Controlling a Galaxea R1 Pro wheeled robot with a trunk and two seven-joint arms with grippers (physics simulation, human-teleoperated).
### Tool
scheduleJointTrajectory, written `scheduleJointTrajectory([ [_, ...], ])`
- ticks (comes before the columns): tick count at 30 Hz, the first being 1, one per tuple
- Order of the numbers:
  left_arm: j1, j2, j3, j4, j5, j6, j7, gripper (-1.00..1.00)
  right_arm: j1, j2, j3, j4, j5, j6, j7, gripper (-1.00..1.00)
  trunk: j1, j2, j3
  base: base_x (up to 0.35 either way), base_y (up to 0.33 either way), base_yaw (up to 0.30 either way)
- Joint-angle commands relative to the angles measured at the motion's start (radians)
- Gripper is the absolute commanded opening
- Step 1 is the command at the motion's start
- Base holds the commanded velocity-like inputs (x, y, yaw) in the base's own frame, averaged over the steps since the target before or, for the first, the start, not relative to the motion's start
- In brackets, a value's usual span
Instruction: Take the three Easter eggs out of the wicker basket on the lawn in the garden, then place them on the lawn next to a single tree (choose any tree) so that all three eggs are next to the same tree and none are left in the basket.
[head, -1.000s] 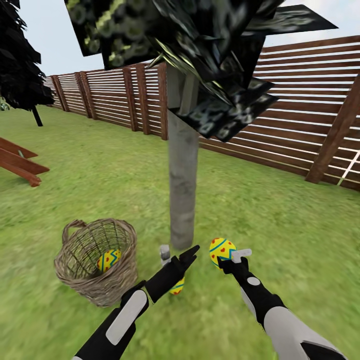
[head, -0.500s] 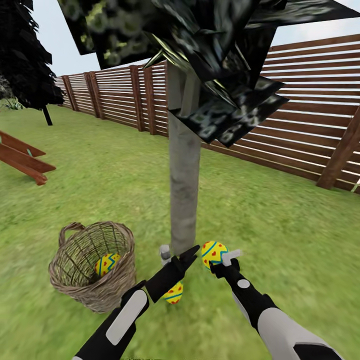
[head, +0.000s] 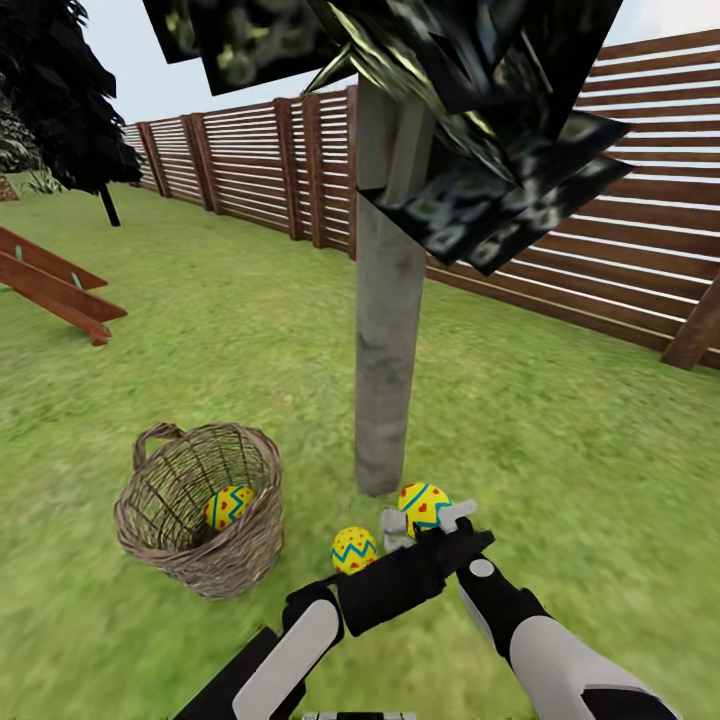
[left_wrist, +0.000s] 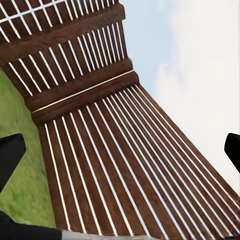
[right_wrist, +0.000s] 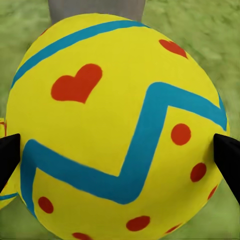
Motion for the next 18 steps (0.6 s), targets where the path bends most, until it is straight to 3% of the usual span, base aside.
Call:
scheduleJointTrajectory([
  [1,-0.001,0.0,-0.008,-0.013,0.011,0.008,-0.001,1.0,-0.001,0.001,-0.005,0.001,0.006,-0.002,0.002,-1.0,0.0,-0.001,-0.005,0.0,0.0,0.0],
  [6,-0.001,0.001,-0.016,-0.046,0.011,0.01,-0.001,1.0,-0.001,0.001,-0.006,0.001,0.006,-0.005,0.002,-1.0,0.002,-0.002,-0.024,0.0,0.0,0.0],
  [10,-0.001,0.0,-0.046,-0.053,0.009,0.009,0.004,1.0,-0.001,0.003,-0.005,0.003,0.005,-0.002,0.002,-1.0,0.004,-0.003,-0.04,0.0,0.0,0.0],
  [18,-0.001,0.001,-0.048,-0.054,0.01,0.01,0.005,1.0,0.0,0.013,-0.004,0.057,0.005,0.003,-0.023,-1.0,0.008,-0.005,-0.07,0.0,0.0,0.0],
])
